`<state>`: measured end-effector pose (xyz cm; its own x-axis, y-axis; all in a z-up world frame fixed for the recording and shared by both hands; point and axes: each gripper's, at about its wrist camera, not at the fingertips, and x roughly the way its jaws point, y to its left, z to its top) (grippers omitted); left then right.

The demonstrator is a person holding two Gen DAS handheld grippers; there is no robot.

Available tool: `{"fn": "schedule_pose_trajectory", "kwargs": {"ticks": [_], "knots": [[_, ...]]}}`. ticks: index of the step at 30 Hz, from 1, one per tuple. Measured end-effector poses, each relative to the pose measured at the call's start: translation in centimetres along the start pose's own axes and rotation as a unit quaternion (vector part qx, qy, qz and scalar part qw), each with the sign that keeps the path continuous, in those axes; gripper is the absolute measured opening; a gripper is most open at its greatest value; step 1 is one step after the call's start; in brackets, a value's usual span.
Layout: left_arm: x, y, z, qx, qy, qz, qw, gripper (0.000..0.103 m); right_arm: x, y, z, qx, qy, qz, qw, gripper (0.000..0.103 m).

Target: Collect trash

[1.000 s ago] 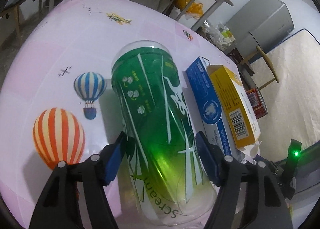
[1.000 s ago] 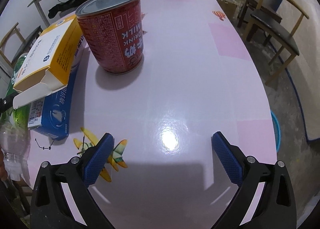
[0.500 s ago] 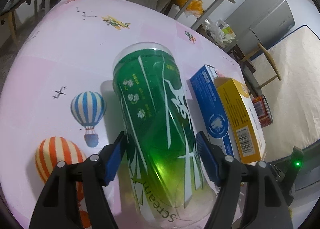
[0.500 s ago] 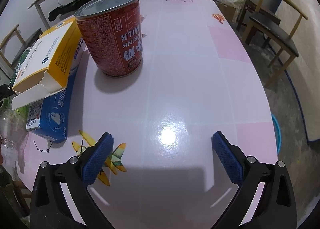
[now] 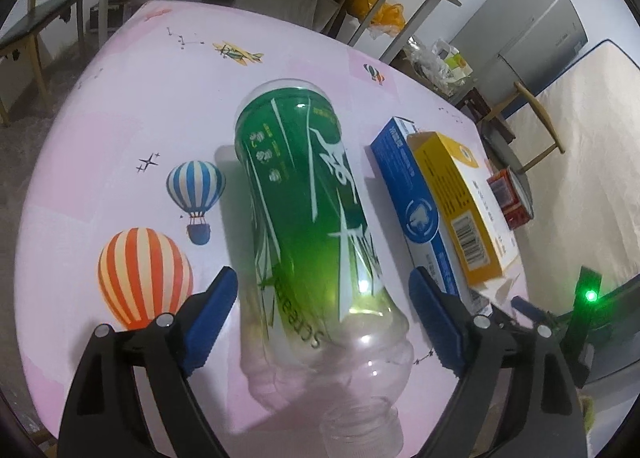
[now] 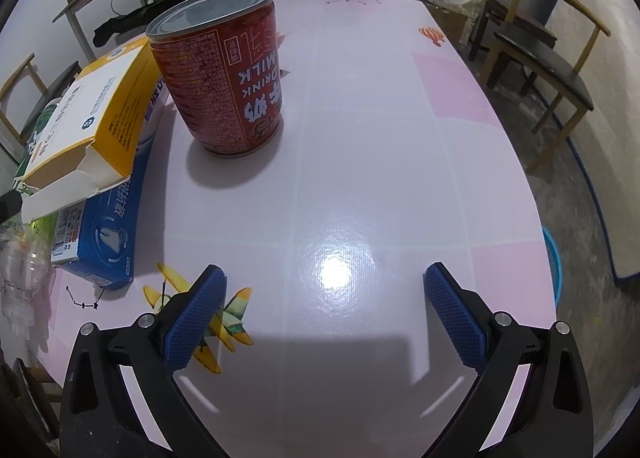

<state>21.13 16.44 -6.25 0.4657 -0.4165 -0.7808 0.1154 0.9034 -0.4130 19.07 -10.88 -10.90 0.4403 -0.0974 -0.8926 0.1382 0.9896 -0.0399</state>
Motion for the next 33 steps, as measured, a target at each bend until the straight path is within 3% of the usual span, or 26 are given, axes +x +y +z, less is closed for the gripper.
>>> {"fn": "schedule_pose_trajectory", "kwargs": {"ticks": [23,33], "knots": [[0.1,-0.8,-1.4,0.006,-0.014,0.045,0.9989,0.086,0.0,-0.2,-0.3,0.022,0.01,-0.011,1.0,0.096],[0.8,-1.1,-1.0,0.017,-0.01,0.042,0.9989,0.086,-0.1,-0.2,-0.5,0.025,0.007,-0.013,1.0,0.096]]}}
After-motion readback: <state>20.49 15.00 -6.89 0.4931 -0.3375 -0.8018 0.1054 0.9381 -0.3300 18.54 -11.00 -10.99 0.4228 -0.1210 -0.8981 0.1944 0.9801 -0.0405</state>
